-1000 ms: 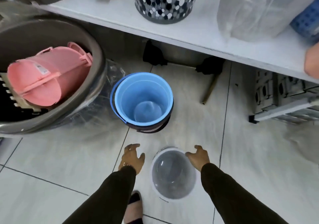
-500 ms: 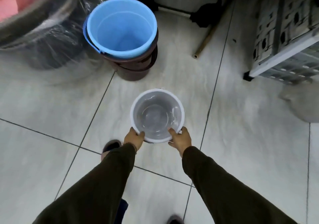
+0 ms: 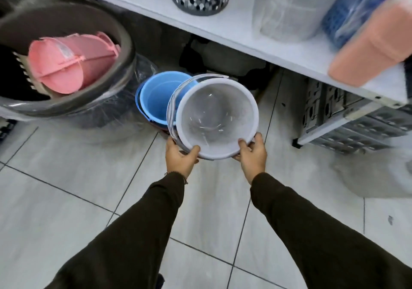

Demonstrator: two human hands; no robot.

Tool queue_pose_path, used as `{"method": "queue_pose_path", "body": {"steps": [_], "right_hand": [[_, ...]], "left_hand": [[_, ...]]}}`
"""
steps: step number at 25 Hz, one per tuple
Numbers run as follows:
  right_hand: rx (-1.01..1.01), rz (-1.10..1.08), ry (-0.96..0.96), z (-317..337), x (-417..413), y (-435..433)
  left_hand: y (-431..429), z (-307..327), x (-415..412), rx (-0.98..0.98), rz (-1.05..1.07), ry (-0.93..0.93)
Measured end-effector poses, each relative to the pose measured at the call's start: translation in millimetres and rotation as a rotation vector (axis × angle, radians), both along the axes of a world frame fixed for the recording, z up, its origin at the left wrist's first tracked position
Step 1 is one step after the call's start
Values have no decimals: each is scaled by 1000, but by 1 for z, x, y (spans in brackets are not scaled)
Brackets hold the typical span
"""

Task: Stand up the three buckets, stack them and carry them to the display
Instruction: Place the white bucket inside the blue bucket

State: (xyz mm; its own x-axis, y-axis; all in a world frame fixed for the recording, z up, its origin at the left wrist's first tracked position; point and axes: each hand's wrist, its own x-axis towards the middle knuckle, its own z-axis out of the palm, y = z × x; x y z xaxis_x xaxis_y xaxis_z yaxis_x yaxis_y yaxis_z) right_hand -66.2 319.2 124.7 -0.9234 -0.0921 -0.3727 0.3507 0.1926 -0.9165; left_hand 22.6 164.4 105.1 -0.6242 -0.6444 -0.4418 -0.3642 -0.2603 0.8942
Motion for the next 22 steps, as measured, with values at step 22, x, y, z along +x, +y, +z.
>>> {"method": "queue_pose_path", "body": {"steps": [22], "right_hand": [[239,-183,-1061,-162,-116,-220]], "left_hand": [[-260,-137,-134,333,155,-541]]}}
